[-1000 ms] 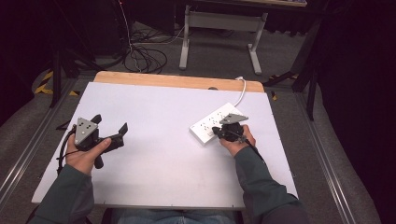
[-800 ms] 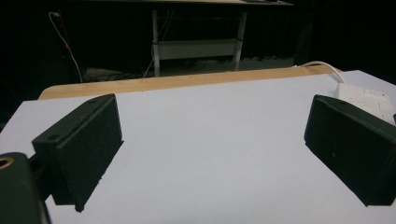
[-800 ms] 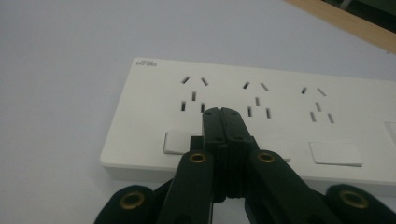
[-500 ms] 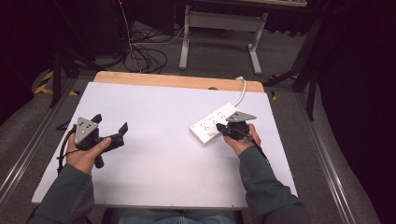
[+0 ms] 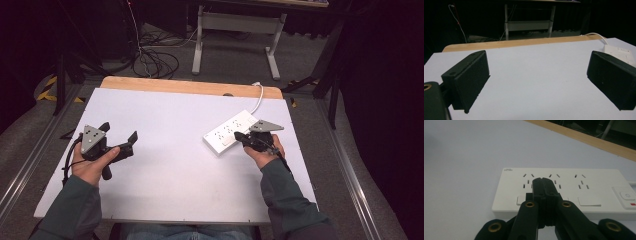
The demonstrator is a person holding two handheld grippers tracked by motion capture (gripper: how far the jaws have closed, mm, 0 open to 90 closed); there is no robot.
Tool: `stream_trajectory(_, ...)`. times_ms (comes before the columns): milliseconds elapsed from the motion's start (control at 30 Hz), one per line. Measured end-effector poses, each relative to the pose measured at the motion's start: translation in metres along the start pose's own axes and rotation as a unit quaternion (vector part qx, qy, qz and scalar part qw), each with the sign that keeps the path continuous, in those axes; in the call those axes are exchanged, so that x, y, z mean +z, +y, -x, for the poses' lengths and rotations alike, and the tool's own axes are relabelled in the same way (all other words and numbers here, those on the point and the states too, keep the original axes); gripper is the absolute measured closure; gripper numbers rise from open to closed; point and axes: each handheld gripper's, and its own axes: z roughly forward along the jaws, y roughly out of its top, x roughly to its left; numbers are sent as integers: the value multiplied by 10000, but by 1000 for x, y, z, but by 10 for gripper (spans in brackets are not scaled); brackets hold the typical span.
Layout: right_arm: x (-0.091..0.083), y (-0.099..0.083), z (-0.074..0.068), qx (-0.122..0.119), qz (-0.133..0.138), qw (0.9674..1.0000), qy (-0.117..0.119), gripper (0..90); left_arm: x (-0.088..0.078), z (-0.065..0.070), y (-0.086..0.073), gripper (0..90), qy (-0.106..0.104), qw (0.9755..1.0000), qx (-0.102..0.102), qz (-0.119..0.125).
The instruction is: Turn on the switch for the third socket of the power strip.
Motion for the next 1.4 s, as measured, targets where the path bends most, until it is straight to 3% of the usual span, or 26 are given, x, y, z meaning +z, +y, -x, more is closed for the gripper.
stream_trajectory(1400,-30,-5,-6,135,318,9993,160,900,2,1,0,49,-34,10000,27,-38)
